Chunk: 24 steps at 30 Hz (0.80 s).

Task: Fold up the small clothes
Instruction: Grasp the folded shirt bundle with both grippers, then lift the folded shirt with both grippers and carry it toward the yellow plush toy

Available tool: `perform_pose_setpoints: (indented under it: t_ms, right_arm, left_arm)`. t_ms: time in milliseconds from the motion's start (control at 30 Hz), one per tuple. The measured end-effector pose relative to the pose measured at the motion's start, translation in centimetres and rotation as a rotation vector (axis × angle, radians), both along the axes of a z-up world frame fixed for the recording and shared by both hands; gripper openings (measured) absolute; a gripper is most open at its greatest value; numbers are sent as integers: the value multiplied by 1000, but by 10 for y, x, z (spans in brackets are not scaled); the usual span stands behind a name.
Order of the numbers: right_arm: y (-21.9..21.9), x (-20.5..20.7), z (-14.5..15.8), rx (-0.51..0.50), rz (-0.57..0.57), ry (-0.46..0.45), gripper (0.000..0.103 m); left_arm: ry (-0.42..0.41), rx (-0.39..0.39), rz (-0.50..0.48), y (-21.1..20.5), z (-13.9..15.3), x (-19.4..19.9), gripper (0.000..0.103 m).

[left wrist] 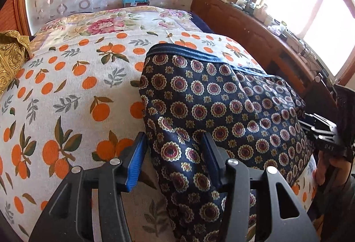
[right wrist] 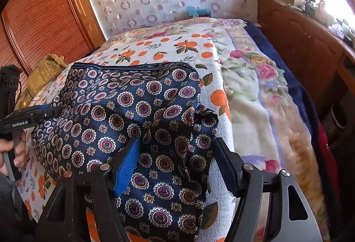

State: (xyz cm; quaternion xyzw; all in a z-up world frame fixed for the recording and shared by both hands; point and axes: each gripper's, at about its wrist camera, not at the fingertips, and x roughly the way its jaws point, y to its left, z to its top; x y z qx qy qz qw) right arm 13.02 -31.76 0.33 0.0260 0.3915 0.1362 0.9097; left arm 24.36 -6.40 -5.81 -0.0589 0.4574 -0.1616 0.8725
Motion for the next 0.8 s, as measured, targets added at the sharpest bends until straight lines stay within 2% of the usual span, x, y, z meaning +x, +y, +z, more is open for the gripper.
perform_pose_setpoints:
  t_ms: [67, 100, 133, 167, 200, 233, 267, 300, 400, 467, 567, 800]
  right_arm:
    - [4, -1, 0, -14, 1, -5, 67]
    - [8, -3, -1, -14, 6, -8, 60]
    - [10, -4, -1, -15, 14, -10, 56]
    - [12, -6, -1, -9, 28, -9, 44]
    - [14, -7, -1, -1, 39, -6, 34]
    - [16, -8, -1, 1, 49, -4, 29]
    - [19, -9, -1, 15, 67, 2, 15]
    - [20, -10, 0, 30, 71, 5, 12]
    - [31, -19, 7, -49, 84, -49, 10]
    - [34, -26, 16, -51, 89, -80, 10]
    - [41, -35, 36, -29, 124, -135, 9]
    - [79, -40, 89, -62, 194, -257, 9]
  left_arm:
    - [10, -35, 1, 2, 0, 1, 50]
    - [18, -52, -4, 3, 0, 1, 46]
    - [27, -70, -13, 3, 0, 2, 36]
    - [35, -90, -23, 3, 0, 2, 22]
    - [52, -104, -36, 3, -1, 3, 17]
    - [53, -110, -41, 3, -1, 2, 10]
    - [47, -110, -47, 2, 1, 0, 7]
    - [39, -109, -56, 1, 3, -3, 6]
    - [-14, -150, -68, 5, 21, -15, 6]
    - [-52, -171, -74, 10, 35, -24, 6]
    - [-108, -180, -82, 19, 57, -38, 5]
    - [-242, -177, -40, 55, 103, -66, 5]
